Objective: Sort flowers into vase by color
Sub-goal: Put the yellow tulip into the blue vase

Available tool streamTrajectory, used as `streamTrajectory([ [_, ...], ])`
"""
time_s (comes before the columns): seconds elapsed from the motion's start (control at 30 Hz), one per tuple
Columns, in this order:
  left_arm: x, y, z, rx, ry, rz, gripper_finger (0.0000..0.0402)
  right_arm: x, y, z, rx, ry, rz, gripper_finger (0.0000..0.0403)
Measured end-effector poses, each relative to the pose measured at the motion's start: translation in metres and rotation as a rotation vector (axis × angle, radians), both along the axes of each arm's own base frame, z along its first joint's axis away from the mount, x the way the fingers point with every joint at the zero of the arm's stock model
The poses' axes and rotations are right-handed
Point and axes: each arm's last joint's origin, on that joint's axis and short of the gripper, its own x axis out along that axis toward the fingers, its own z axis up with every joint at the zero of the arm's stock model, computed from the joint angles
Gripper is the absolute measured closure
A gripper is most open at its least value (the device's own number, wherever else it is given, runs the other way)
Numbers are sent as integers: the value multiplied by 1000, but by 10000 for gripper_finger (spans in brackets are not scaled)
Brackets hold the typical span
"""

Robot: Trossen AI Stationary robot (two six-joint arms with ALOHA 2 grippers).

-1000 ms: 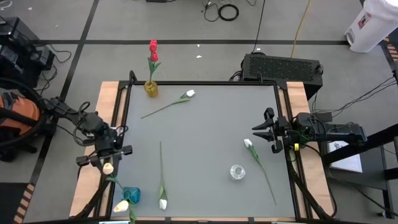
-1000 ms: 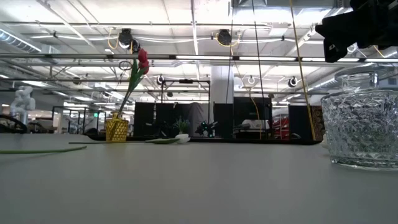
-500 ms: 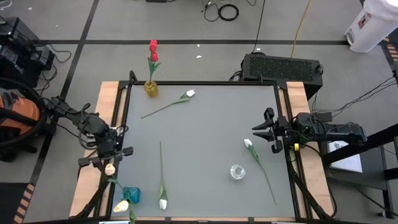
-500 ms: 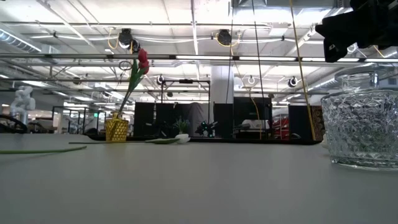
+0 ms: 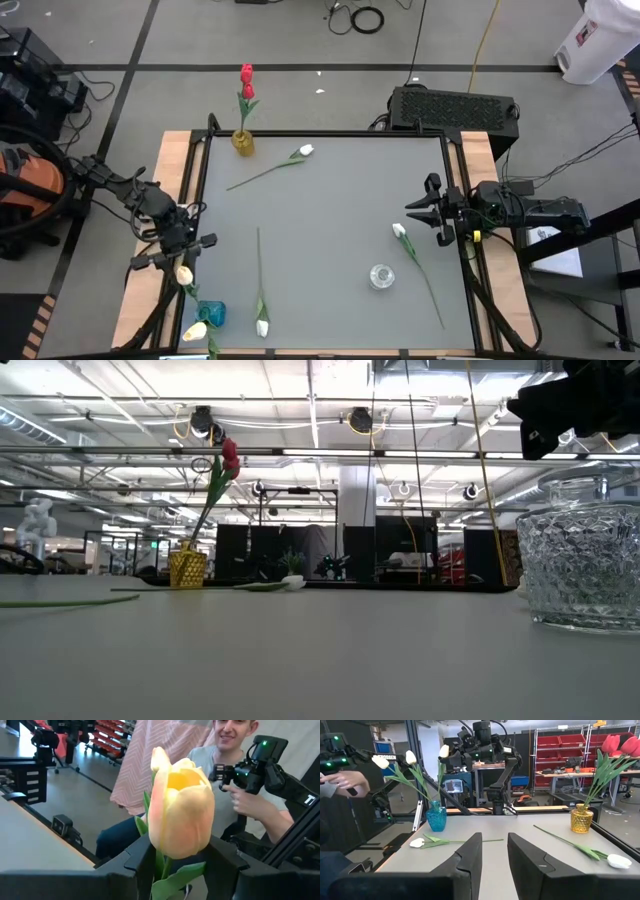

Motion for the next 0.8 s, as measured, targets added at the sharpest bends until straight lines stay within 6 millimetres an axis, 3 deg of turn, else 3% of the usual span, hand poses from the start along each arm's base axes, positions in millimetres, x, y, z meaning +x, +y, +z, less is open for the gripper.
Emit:
streamTrajectory([
  [0.33, -3, 1, -8, 3, 177, -16, 257, 0, 0, 0, 0, 0, 0, 319],
  [0.8, -20, 8, 9, -64, 118, -117, 257, 0, 0, 0, 0, 0, 0, 319],
])
